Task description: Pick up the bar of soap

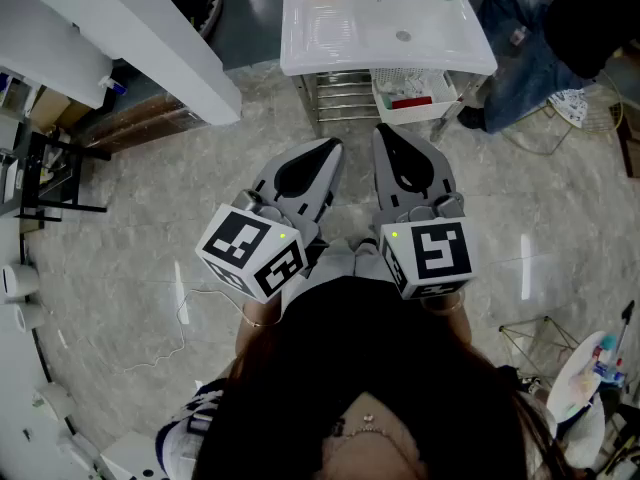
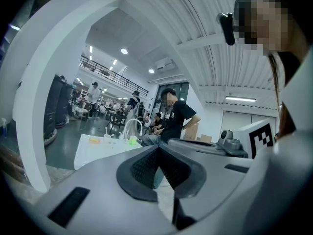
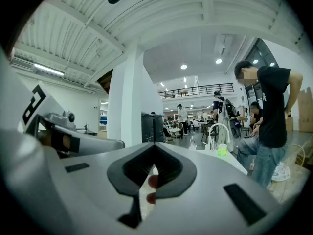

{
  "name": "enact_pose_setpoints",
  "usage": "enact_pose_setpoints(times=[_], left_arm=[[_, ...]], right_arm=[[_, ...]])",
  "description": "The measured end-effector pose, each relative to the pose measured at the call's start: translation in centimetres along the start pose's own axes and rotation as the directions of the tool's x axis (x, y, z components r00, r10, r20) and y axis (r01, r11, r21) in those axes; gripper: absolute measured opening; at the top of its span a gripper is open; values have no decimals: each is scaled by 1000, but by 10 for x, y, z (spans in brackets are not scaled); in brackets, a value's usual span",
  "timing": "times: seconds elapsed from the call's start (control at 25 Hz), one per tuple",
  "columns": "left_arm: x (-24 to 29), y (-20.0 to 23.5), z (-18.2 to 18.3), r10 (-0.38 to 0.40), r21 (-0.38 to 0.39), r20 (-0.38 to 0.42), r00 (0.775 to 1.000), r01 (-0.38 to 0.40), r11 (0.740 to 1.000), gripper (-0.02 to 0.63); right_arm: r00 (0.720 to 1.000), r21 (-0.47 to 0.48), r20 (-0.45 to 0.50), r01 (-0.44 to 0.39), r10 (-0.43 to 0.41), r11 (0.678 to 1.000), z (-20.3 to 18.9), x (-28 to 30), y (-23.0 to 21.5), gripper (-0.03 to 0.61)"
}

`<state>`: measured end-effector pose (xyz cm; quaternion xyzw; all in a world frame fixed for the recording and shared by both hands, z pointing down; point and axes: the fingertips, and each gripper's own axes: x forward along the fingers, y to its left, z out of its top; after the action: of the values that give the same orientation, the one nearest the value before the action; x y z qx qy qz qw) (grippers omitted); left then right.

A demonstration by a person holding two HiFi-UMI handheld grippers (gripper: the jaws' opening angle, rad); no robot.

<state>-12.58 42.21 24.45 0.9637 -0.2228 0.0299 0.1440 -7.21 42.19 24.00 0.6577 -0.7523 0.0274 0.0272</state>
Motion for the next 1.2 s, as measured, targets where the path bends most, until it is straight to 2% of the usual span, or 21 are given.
enact_pose_setpoints(times=[0.48, 0.8, 1.2], left_arm=[[34, -3, -2, 28, -4, 7, 1000, -28, 1000, 0], [56, -1, -5, 68, -14, -3, 998, -68, 998, 0], [91, 39, 2, 57, -16, -10, 998, -57, 998, 0]], right_arm=[[999, -31, 16, -35, 35, 999, -3, 1, -24, 8], [997, -5, 13, -74, 74, 997, -8, 11, -45, 8], [998, 20, 0, -70, 70, 997, -16, 59, -63, 8]])
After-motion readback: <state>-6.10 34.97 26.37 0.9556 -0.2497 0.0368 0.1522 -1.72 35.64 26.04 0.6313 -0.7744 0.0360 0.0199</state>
